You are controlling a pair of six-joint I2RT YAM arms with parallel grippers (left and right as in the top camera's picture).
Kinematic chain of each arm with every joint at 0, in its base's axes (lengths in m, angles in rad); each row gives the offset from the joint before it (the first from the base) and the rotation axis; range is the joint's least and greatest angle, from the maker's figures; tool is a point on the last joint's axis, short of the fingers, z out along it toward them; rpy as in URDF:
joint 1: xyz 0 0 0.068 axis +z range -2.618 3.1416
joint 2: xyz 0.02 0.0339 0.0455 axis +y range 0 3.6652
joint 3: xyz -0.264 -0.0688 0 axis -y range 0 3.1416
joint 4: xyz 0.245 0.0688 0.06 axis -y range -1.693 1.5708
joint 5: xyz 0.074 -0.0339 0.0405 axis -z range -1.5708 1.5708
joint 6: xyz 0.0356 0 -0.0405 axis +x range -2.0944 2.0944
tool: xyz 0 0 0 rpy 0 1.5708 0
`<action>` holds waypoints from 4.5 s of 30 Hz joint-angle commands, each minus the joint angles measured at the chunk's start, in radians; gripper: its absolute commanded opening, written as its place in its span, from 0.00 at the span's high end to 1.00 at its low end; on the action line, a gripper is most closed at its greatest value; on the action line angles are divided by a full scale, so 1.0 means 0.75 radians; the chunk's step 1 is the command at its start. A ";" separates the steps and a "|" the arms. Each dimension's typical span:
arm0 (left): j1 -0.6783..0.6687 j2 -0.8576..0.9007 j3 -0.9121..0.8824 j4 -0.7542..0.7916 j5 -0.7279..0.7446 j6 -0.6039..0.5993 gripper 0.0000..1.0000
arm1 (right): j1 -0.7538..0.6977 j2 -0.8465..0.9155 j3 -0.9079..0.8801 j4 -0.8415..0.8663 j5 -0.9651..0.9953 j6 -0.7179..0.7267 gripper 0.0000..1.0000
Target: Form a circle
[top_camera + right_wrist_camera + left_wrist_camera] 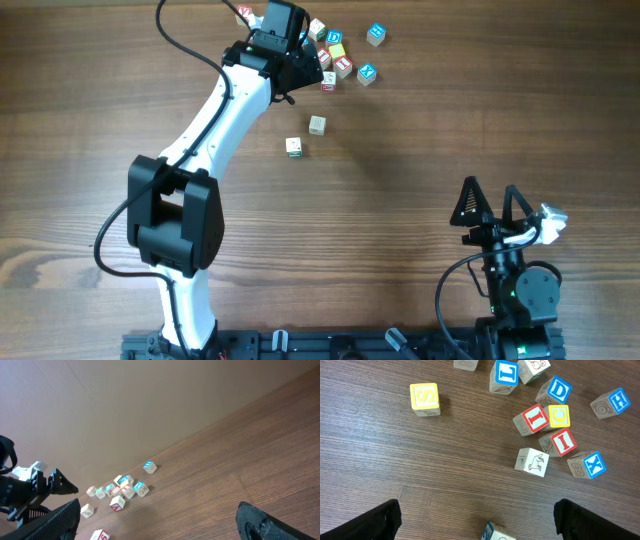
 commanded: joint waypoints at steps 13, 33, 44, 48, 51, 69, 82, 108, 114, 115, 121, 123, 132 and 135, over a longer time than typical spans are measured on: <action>-0.003 -0.009 0.015 0.000 -0.012 0.011 0.00 | -0.008 -0.006 -0.002 0.008 0.014 0.002 0.00; -0.003 -0.009 0.015 -0.001 -0.012 0.011 0.00 | -0.008 -0.006 -0.002 0.008 0.014 0.002 0.00; -0.004 -0.009 0.015 -0.001 -0.012 0.011 0.00 | -0.008 -0.006 -0.002 0.008 0.014 0.002 0.00; -0.003 -0.009 0.015 -0.001 -0.012 0.011 0.00 | -0.008 -0.006 -0.002 0.008 0.014 0.002 0.00; -0.003 -0.009 0.015 -0.001 -0.012 0.011 0.00 | -0.008 -0.006 -0.002 0.008 0.014 0.002 0.00; -0.003 -0.009 0.015 -0.001 -0.012 0.011 0.00 | -0.008 -0.006 -0.002 0.008 0.014 0.002 0.00; -0.003 -0.009 0.015 0.000 -0.012 0.011 0.00 | -0.008 -0.006 -0.002 0.008 0.014 0.002 0.00; -0.003 -0.009 0.015 0.000 -0.012 0.011 0.00 | -0.008 -0.006 -0.002 0.008 0.014 0.002 0.00; -0.003 -0.009 0.015 -0.001 -0.012 0.011 0.00 | -0.008 -0.006 -0.002 0.008 0.014 0.002 0.00; -0.003 -0.009 0.015 -0.001 -0.012 0.011 0.00 | -0.008 -0.006 -0.002 0.008 0.014 0.003 0.00; -0.003 -0.009 0.015 0.000 -0.012 0.011 0.00 | -0.008 -0.006 -0.002 0.009 0.015 0.086 0.00; -0.003 -0.009 0.015 -0.001 -0.012 0.011 0.00 | -0.008 -0.006 -0.002 0.014 0.061 0.267 0.00; -0.003 -0.009 0.015 -0.001 -0.012 0.011 0.00 | -0.010 0.008 0.026 0.198 -0.224 0.186 0.00; -0.003 -0.009 0.015 -0.001 -0.012 0.011 0.00 | -0.010 0.129 0.227 -0.026 -0.270 0.026 0.00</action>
